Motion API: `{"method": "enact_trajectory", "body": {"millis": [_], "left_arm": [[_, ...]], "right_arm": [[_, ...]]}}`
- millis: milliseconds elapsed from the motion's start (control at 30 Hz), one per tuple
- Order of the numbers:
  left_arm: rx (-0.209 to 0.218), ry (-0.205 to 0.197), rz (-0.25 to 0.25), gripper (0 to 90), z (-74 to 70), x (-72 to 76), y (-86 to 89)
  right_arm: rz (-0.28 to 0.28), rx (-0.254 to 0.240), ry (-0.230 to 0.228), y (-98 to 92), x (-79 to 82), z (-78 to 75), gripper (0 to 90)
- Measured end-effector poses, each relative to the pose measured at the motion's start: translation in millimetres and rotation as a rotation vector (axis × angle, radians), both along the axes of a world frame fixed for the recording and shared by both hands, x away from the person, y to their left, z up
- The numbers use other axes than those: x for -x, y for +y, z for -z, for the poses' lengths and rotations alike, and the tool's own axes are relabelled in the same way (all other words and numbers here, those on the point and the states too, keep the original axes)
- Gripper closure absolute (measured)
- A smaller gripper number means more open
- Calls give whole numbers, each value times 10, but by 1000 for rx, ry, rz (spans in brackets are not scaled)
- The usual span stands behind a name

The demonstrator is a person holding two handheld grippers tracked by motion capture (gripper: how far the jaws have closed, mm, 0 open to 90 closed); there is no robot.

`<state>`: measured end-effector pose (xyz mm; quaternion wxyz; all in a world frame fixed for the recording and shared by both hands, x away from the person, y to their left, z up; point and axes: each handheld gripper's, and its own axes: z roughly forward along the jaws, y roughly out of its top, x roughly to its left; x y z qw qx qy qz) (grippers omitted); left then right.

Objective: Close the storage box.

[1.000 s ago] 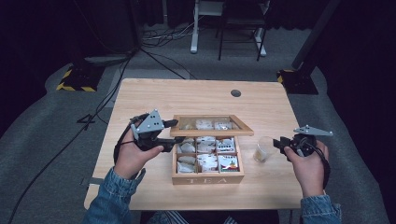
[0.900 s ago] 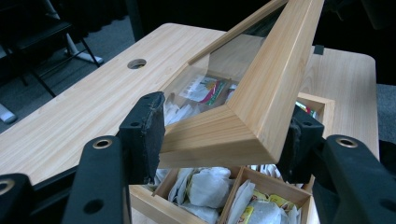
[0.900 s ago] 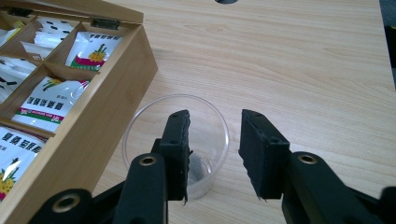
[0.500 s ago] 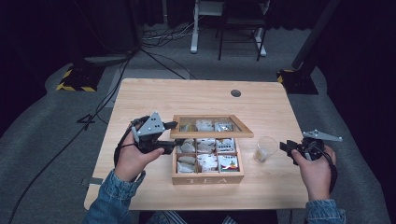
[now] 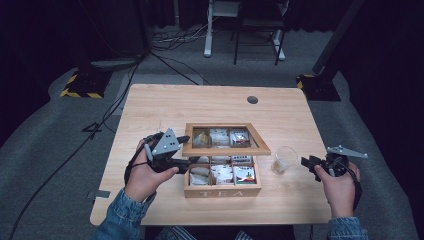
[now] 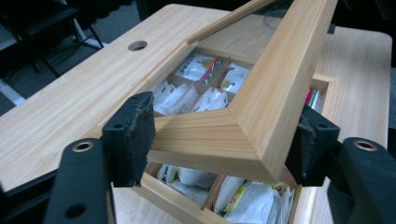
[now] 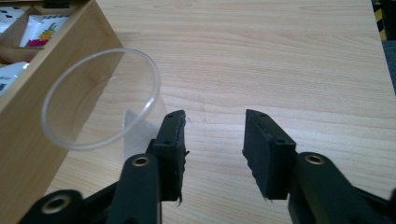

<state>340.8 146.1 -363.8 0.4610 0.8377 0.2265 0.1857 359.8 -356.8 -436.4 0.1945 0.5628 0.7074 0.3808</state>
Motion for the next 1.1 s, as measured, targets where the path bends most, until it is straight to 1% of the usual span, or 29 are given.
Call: {"method": "enact_trajectory", "body": {"millis": [33, 167, 233, 300, 467, 500, 567, 600, 633, 767, 800, 967, 1100], "left_arm": [[-8, -1, -5, 317, 16, 11, -7], [-27, -8, -16, 288, 64, 46, -27], [-31, -12, -21, 282, 84, 65, -39], [-38, -7, -25, 266, 101, 82, -55], [-62, -4, -47, 227, 145, 121, -93], [-63, -2, -57, 219, 152, 127, -97], [-58, 16, -87, 188, 170, 139, -105], [-55, 48, -100, 172, 178, 138, -99], [-46, 71, -107, 163, 194, 136, -95], [-34, 104, -116, 148, 244, 139, -81], [-31, 107, -117, 148, 252, 142, -80], [-49, 112, -120, 150, 278, 163, -87], [-55, 117, -127, 152, 302, 187, -93]], "right_arm": [[3, -2, -2, -12, -2, 28, 543], [26, -23, -4, -70, 5, 137, 525], [26, -21, 6, -96, 1, 185, 514], [22, -15, 11, -118, 3, 207, 507], [27, -17, 18, -149, 18, 255, 507], [26, -13, 18, -152, 20, 261, 507], [28, -16, 19, -153, 26, 267, 506], [28, -17, 19, -153, 30, 267, 506], [27, -17, 18, -155, 32, 267, 506], [27, -16, 16, -161, 35, 271, 504], [26, -16, 17, -161, 34, 274, 504], [20, -16, 25, -148, 32, 292, 504], [18, -19, 26, -144, 33, 301, 502]]}}
